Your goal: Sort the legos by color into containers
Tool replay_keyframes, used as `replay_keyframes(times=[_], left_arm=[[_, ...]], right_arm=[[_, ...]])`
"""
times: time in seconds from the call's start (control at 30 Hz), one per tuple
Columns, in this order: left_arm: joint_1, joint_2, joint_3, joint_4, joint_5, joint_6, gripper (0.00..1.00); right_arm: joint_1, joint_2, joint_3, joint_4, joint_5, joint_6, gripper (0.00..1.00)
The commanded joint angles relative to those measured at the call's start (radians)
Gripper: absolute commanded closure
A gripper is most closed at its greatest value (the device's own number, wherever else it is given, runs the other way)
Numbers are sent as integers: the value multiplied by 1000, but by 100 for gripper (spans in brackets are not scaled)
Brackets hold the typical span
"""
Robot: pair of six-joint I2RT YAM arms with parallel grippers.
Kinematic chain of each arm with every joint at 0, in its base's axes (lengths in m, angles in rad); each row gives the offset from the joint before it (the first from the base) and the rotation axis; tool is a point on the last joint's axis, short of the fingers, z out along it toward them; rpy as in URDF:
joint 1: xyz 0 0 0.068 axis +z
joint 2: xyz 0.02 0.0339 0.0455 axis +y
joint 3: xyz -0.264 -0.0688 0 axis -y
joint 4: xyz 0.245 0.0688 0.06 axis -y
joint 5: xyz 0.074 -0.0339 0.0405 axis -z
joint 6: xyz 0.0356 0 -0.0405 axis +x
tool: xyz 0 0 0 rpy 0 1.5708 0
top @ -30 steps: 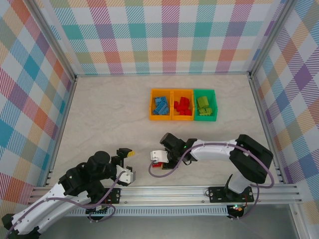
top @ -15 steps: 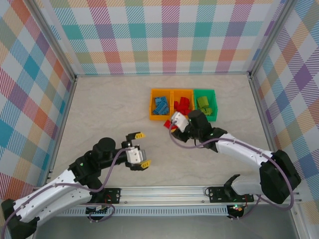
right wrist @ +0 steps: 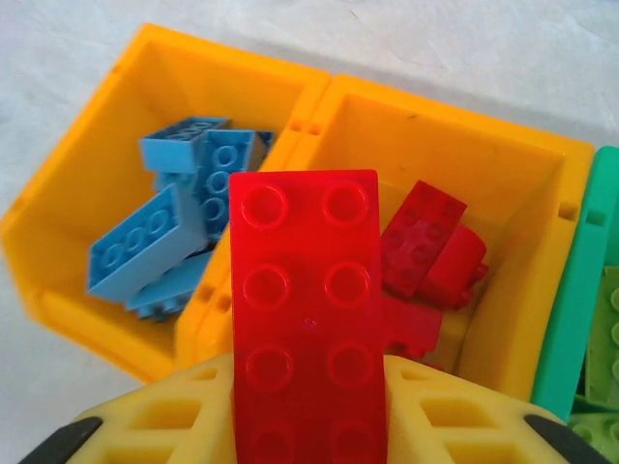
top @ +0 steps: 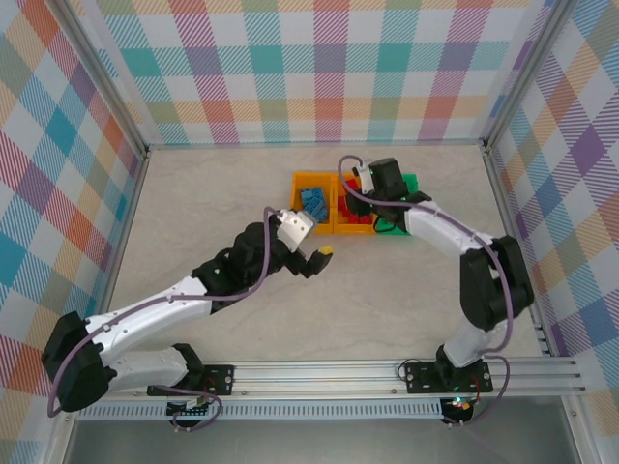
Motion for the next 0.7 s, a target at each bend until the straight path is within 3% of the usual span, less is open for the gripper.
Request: replay_keyframes(times=[0.0,0.13,0.3,0.5,0.67], left_arm=[[8,55,129,-184,-150,-215,0],[11,136,251,-395,-241,-244,0],[13,146,202,-331,-341,-179,0],[71,95,60,-141,-545,-82,0],[219,13,-95,8,-562,-57,0]], right_arm=[[-13,67,124,-114,14,53,58],[-14,85,190,-140,-4,65,48],[-19,-16,144,-126,-10,56,47],[-39,-337,-181,68,127,47,35],[-105,-564,-519,310,312,5,12]])
